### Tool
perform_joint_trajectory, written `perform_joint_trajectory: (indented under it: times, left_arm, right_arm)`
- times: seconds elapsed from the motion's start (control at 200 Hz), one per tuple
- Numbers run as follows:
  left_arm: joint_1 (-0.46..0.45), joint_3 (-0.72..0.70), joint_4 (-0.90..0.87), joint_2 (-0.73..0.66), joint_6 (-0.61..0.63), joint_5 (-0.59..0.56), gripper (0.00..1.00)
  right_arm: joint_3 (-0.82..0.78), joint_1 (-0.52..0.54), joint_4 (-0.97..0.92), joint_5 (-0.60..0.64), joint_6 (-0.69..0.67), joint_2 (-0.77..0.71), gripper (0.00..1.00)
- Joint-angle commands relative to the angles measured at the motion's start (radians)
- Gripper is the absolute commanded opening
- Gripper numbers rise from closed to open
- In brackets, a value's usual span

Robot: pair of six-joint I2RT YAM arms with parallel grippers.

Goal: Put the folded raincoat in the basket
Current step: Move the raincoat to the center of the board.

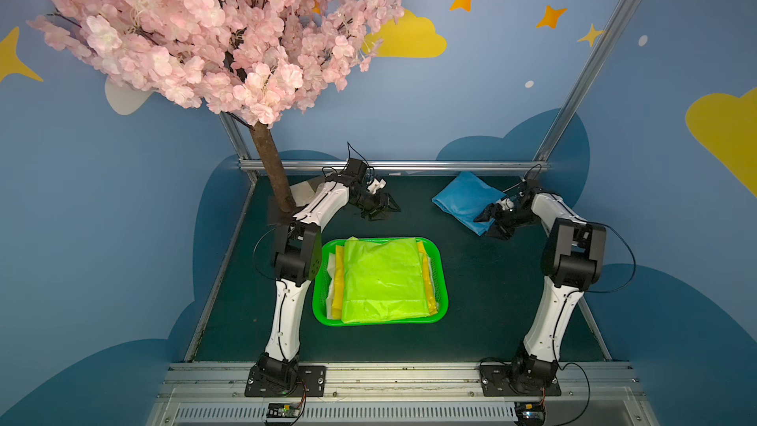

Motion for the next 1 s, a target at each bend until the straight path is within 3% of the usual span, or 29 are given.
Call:
perform_joint_trajectory:
  times: [0.0,0.18,0.476,0.996]
  left_arm:
    - [0.004,-0.003,-0.004,-0.018,0.019,0.019,0.59]
    - [0.001,-0.022,-0.002,-0.033,0.024,0.016,0.59]
    - [0.003,-0.057,0.003,-0.051,0.03,0.007,0.59]
    - [0.001,-0.061,-0.002,-0.05,0.037,0.006,0.59]
  right_arm:
    - [0.019,-0.039,0.059,0.009,0.069,0.01,0.76]
    - [0.019,-0.095,0.15,0.066,0.14,0.061,0.73]
    - [0.195,-0.108,0.179,0.006,0.193,0.248,0.68]
    - [0.352,-0.07,0.188,-0.057,0.235,0.389,0.35]
